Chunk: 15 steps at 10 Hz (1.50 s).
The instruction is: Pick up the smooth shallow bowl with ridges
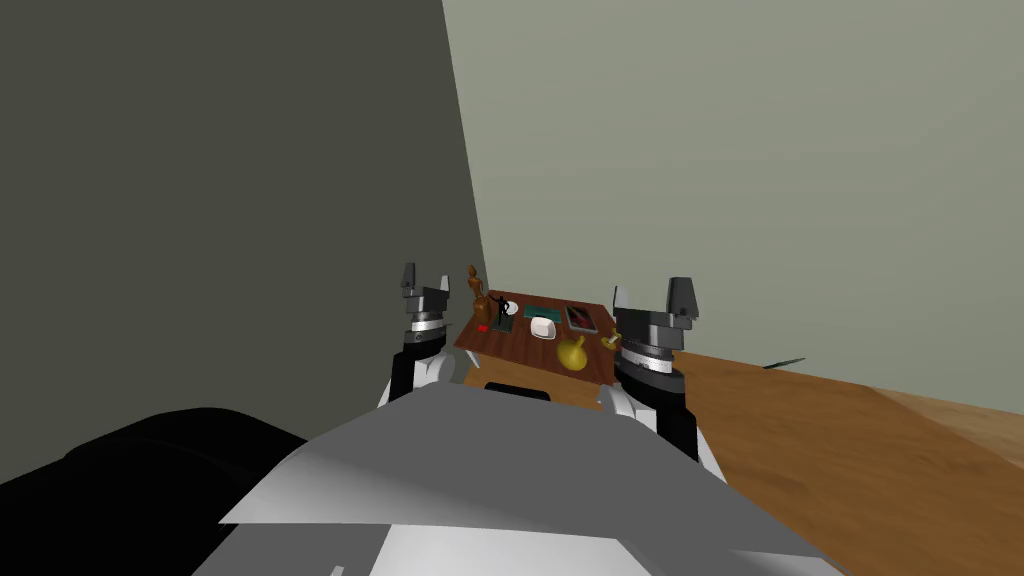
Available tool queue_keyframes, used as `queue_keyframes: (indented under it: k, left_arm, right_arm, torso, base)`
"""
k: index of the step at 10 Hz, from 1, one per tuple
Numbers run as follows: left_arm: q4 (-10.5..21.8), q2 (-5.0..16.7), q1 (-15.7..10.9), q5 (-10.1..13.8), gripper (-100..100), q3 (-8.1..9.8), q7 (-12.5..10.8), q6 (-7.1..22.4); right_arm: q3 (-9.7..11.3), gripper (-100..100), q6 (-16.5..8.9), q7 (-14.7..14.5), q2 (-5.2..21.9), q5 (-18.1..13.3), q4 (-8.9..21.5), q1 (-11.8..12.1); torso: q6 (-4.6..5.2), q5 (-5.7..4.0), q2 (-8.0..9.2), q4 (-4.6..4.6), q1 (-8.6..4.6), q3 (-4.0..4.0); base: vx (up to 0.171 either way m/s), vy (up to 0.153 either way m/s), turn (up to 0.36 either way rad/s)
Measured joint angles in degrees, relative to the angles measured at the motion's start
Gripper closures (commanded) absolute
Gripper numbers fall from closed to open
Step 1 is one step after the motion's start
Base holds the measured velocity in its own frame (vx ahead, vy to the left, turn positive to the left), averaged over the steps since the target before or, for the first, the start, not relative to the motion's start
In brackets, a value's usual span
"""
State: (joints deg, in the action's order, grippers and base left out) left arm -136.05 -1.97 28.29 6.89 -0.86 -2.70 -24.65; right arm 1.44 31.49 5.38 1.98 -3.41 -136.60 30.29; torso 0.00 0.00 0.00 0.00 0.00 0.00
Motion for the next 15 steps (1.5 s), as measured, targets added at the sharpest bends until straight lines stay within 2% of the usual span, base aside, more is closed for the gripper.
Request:
queue_keyframes:
  k: [3, 4, 5, 7, 9, 15]
  left_arm:
    - [0.0, 0.0, 0.0, 0.0, 0, 0.00, 0.0, 0.0]
    - [0.0, 0.0, 0.0, 0.0, 0, 0.00, 0.0, 0.0]
    - [0.0, 0.0, 0.0, 0.0, 0, -0.01, 0.0, 0.0]
    - [0.0, 0.0, 0.0, 0.0, 0, 0.00, 0.0, 0.0]
    - [0.0, 0.0, 0.0, 0.0, 0, 0.00, 0.0, 0.0]
    - [0.0, 0.0, 0.0, 0.0, 0, 0.00, 0.0, 0.0]
  right_arm:
    - [0.0, -100, -1.2, -0.1, 2.9, -0.7, 3.0, -0.6]
    - [-0.4, -100, -2.7, 0.0, 3.7, -0.9, 3.8, -1.3]
    - [-0.7, -100, -3.4, 0.1, 4.3, -1.1, 5.8, -1.7]
    - [-0.1, -100, -4.5, -0.3, 4.6, -2.3, 10.3, -2.3]
    - [0.4, -100, -6.2, -0.7, 4.5, -2.9, 10.5, -2.4]
    - [0.5, -100, -6.2, -0.8, 4.5, -2.9, 10.7, -2.4]
  torso:
    - [-0.01, -0.03, 0.73, 0.16, -0.11, 0.42]
    - [-0.01, -0.02, 0.87, 0.19, -0.09, 0.50]
    - [-0.02, -0.02, 0.95, 0.21, -0.11, 0.55]
    - [0.00, -0.04, 0.44, 0.14, -0.10, 0.29]
    - [0.02, -0.01, -0.01, 0.01, -0.05, 0.01]
    - [0.02, -0.02, -0.06, 0.00, -0.07, -0.02]
  base:
    - [-0.211, -0.024, 0.188]
    - [-0.256, -0.017, 0.251]
    - [-0.249, -0.050, 0.216]
    - [-0.035, 0.016, 0.127]
    - [0.000, 0.000, 0.000]
    - [0.000, 0.002, 0.006]
